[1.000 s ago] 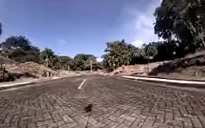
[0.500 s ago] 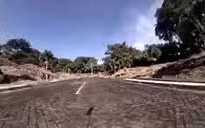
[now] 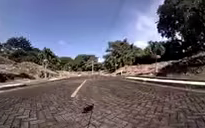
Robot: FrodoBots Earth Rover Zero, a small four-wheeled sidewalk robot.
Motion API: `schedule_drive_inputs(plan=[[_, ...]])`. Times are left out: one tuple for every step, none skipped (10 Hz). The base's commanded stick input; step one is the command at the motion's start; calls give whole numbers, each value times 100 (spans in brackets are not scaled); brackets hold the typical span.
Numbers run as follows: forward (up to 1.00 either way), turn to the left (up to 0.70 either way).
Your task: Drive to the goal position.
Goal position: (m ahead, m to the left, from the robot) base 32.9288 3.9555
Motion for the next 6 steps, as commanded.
schedule_drive_inputs(plan=[[100,0],[100,0],[100,0],[100,0],[100,0],[100,0]])
